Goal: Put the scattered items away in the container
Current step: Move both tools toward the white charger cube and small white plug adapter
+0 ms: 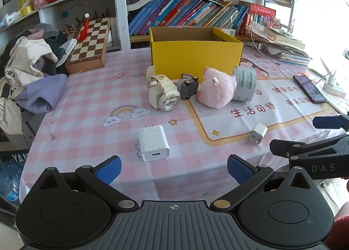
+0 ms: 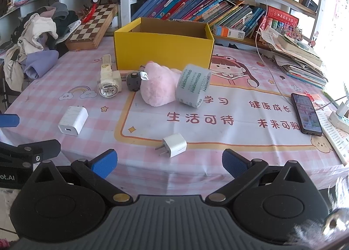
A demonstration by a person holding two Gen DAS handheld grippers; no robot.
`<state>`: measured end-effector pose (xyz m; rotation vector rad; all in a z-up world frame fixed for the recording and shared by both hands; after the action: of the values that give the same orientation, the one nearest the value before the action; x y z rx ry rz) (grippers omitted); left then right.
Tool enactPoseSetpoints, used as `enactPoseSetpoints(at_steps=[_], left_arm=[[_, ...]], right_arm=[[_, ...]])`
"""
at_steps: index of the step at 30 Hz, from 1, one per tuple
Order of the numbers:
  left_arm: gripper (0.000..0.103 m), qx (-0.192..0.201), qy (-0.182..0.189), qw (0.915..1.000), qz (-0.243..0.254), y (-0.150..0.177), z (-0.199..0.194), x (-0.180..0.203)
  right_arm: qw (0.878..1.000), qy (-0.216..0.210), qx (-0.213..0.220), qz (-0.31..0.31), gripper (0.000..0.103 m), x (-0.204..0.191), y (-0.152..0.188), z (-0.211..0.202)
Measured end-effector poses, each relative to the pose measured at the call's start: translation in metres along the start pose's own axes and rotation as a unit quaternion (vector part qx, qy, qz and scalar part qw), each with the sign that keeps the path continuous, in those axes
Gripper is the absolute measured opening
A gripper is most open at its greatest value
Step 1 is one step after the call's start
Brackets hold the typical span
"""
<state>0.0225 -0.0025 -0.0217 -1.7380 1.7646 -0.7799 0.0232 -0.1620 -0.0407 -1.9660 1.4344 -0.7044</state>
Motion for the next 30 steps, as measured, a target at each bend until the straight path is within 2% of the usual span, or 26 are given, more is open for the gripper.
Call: enactPoseSetpoints(at_steps=[8, 18, 30], left_arm=[[0.103, 0.002, -0.005, 0.9999, 0.009, -0.0005, 0.0004, 0.0019], [0.103, 0.024, 0.013, 0.9995, 0.014, -0.0025, -0.0041, 0.0023], [0.103, 0.028, 0.033, 0.9989, 0.019, -0.0038, -0.0032, 0.0004]], right_arm=[[1.0, 0.003, 0.002, -0.009, 0.103, -0.0024, -0.0013, 0.0004], [1.0, -0.012, 0.025, 0.005, 0.103, 0.0003, -0.006, -0.0061], [1.0, -0.012, 0.012, 0.004, 0.103, -0.0054, -0.0088, 0.0002]])
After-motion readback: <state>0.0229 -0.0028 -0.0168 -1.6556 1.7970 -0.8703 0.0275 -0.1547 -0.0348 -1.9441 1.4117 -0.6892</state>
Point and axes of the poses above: each gripper's, at about its wrist camera, not at the fingertips, and z roughly the way its jaws point, x to its right, y to its underside, the point moved 2 cm from there along z, roughly the way its jaws point, and after that the axes turned 2 degrees about -z, right-handed, at the moved point
